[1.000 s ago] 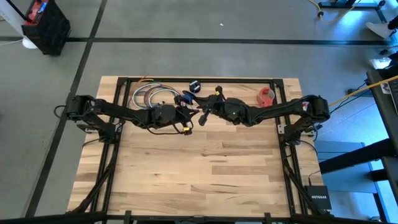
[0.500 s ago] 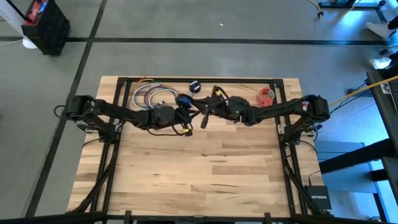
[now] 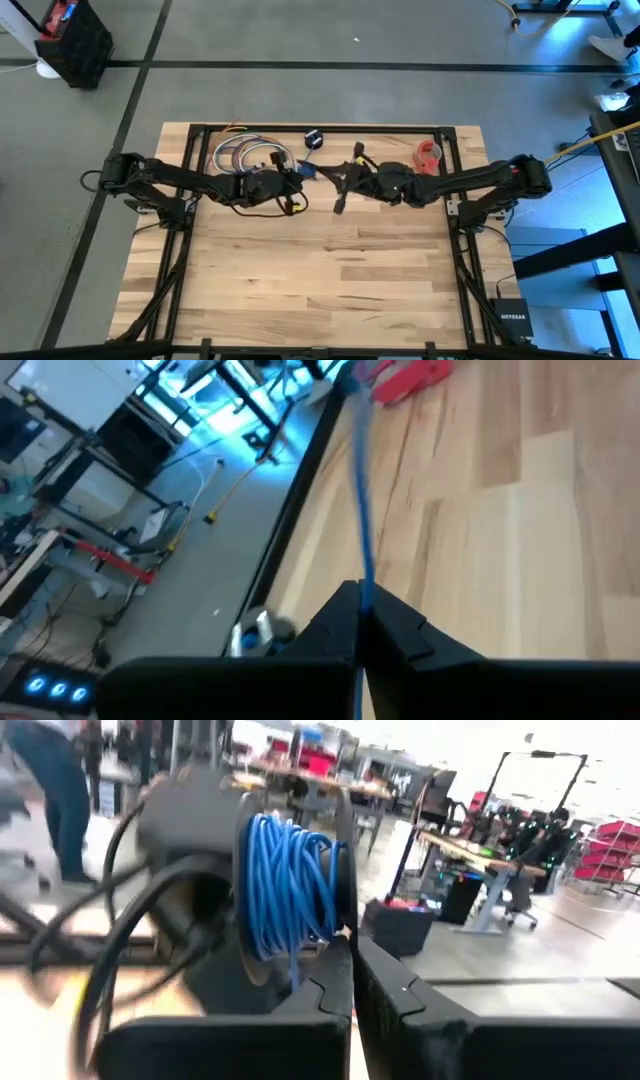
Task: Coil cords
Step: Coil the blue wire onto the black spool
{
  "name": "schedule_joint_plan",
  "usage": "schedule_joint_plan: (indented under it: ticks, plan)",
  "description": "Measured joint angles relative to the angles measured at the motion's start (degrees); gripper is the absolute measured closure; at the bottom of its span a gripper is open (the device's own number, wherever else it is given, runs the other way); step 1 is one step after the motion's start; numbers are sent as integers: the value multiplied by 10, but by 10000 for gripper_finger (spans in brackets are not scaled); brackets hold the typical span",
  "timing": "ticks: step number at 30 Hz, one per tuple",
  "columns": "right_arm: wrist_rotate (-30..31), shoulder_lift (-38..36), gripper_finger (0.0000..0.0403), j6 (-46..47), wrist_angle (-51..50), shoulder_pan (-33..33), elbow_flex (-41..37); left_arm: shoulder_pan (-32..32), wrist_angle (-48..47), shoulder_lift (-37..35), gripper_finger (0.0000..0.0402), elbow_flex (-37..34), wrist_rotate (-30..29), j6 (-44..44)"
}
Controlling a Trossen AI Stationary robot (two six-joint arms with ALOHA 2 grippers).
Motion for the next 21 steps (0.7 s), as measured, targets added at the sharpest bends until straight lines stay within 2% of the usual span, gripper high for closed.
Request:
schedule_joint_plan:
  ticks: [4,12,18,21]
  plan:
    - [23,-17,397,-12,-65,9,0,0,-45,-30,401,0,-7,5]
    - [18,-21,397,-42,-157,6,1,18,-151,-130,401,-1,-25,-11]
    - [22,-5,397,-55,-163,-11,1,42,-158,-211,401,-1,-22,-44]
    - [28,6,397,-42,-152,-28,2,48,-158,-235,401,0,-2,-70]
